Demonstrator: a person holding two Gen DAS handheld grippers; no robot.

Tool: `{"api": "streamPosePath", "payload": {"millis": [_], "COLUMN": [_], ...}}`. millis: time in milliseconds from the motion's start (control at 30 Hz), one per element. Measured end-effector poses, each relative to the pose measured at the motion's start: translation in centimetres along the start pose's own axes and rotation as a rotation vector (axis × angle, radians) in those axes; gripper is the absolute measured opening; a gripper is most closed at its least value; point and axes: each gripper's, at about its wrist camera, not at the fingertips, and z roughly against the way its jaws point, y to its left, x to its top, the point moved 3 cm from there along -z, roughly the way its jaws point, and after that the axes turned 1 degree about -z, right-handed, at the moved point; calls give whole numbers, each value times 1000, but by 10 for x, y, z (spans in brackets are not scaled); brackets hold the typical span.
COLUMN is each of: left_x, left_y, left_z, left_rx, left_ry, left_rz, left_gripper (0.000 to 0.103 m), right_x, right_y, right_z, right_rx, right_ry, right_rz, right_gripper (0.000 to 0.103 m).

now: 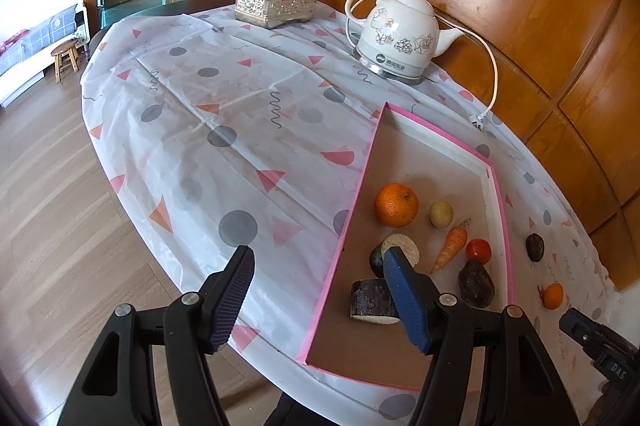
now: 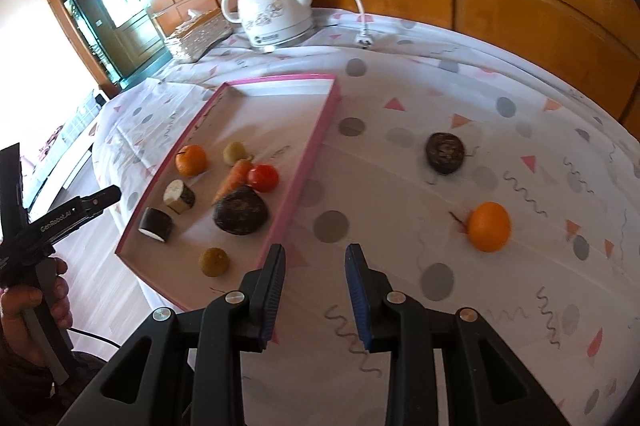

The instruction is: Organize fruits

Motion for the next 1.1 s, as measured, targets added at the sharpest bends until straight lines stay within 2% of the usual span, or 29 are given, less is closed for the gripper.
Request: {"api": "streamPosePath", "payload": {"millis": [367, 1100], "left_x": [-1, -2], "left_y": [-7, -18], "left_z": [1, -4], "left_rx": [3, 23], "left_ry": [5, 20], "left_rz": [-26, -61], "left_gripper": [68, 68], "right_x": [-7, -26], "right_y": [-45, -201], "right_z": [18, 75], "right_rx": [-106, -418], "right_ry": [-15, -35], "right_rz": [-51, -282], "right_gripper": [31, 31]}}
